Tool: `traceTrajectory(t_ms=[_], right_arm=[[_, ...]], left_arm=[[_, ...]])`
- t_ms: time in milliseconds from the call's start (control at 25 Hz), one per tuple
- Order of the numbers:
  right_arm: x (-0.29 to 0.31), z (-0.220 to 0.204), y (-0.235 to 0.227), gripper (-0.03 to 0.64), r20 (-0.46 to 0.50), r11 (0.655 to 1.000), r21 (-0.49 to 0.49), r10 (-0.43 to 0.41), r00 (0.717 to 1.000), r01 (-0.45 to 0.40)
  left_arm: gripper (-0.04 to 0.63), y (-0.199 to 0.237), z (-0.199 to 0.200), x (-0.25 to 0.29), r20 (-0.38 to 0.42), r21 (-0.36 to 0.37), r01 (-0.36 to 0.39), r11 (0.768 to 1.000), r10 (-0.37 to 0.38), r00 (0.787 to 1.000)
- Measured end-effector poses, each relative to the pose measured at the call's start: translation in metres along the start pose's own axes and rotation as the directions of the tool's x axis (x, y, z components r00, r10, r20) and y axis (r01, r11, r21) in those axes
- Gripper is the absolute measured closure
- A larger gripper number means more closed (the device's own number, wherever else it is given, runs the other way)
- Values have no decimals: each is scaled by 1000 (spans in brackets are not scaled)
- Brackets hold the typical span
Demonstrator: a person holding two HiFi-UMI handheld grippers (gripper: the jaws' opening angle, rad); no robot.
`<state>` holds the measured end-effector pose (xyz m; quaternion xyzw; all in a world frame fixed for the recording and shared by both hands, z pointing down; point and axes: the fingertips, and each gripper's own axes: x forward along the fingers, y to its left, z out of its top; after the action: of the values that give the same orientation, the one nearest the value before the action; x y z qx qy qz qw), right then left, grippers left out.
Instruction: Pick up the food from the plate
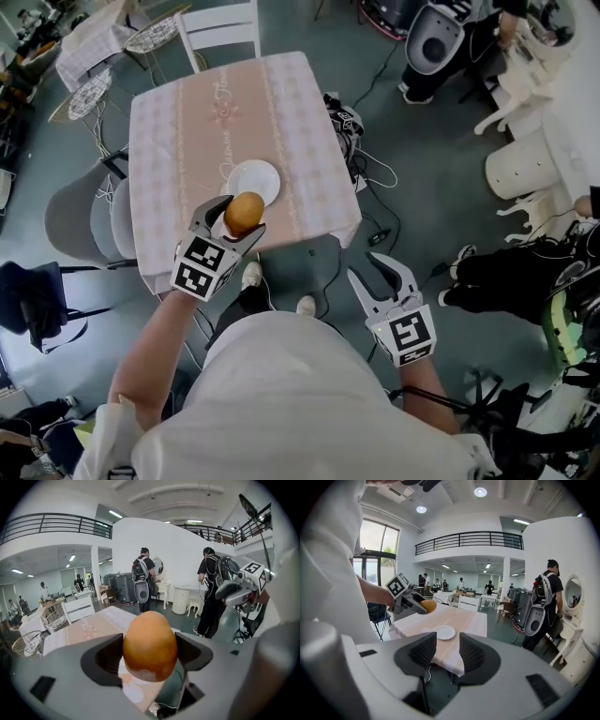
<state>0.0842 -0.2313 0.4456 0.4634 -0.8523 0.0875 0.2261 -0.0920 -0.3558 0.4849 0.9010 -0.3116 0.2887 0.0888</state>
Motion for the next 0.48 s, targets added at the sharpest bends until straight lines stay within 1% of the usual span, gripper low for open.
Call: traceTrajectory(t_ms=[360, 480], right_arm=[[-10, -5, 5, 457, 25, 995, -52, 92, 995, -90], [-15, -7, 7, 468, 30, 991, -73, 118, 993, -116]], left_arm=[[238, -60, 32, -62, 84, -19, -23, 1000, 24, 996], [238, -81, 38, -78, 94, -8, -32, 999, 32, 995]])
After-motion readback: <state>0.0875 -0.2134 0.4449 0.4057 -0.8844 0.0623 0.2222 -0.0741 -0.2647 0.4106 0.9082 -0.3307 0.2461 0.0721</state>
